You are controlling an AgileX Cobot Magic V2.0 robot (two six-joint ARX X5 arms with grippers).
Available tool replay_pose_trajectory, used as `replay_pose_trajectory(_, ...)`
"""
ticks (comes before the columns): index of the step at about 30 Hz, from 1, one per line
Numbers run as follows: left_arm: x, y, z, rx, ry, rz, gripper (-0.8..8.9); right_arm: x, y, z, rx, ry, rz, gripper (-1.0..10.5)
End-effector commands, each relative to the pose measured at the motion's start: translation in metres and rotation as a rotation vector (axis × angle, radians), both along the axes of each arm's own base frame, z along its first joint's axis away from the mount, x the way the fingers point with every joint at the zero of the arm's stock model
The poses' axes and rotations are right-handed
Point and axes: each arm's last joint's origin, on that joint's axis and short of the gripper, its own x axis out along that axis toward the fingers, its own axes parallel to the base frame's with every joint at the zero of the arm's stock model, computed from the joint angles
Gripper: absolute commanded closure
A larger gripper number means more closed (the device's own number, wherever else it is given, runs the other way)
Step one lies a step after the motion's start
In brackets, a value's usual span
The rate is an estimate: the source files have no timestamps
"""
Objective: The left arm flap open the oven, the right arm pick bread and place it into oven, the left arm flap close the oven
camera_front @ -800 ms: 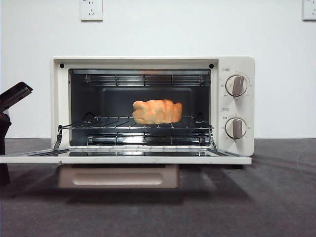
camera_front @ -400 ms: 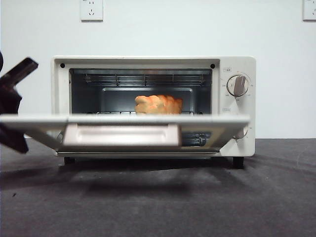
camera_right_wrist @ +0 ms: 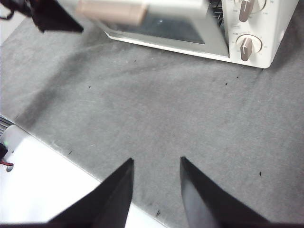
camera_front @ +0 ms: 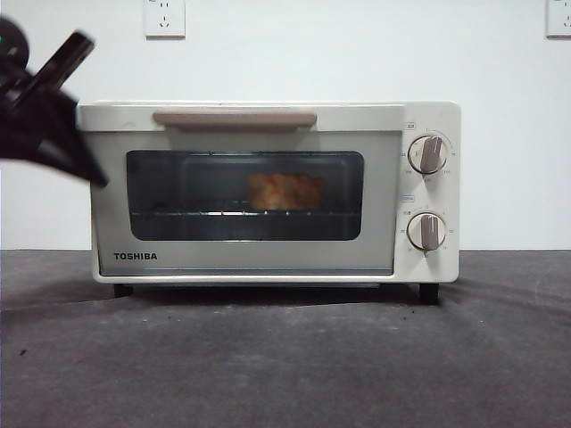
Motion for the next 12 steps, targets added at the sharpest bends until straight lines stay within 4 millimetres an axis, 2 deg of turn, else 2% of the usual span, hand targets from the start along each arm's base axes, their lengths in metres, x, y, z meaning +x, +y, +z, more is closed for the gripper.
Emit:
replay_pose_trajectory(1,0.008,-0.001,0.017,-0.011,-0.07,-0.004,8.04,-0.001,0.0,0.005,0.021,-0.012,0.001,8.0)
replay_pose_trajectory(7,0.013,-0.001,0.037,-0.014,-0.14,-0.007,8.04,-0.001,0.0,0.005,0.022,-0.011,0.0,8.0)
replay_pose_trajectory(12,-0.001,-0.002,0.051,-0.006,-0.181,-0.037,8.04,-0.001,0.0,0.005,0.023,-0.01,-0.001,8.0)
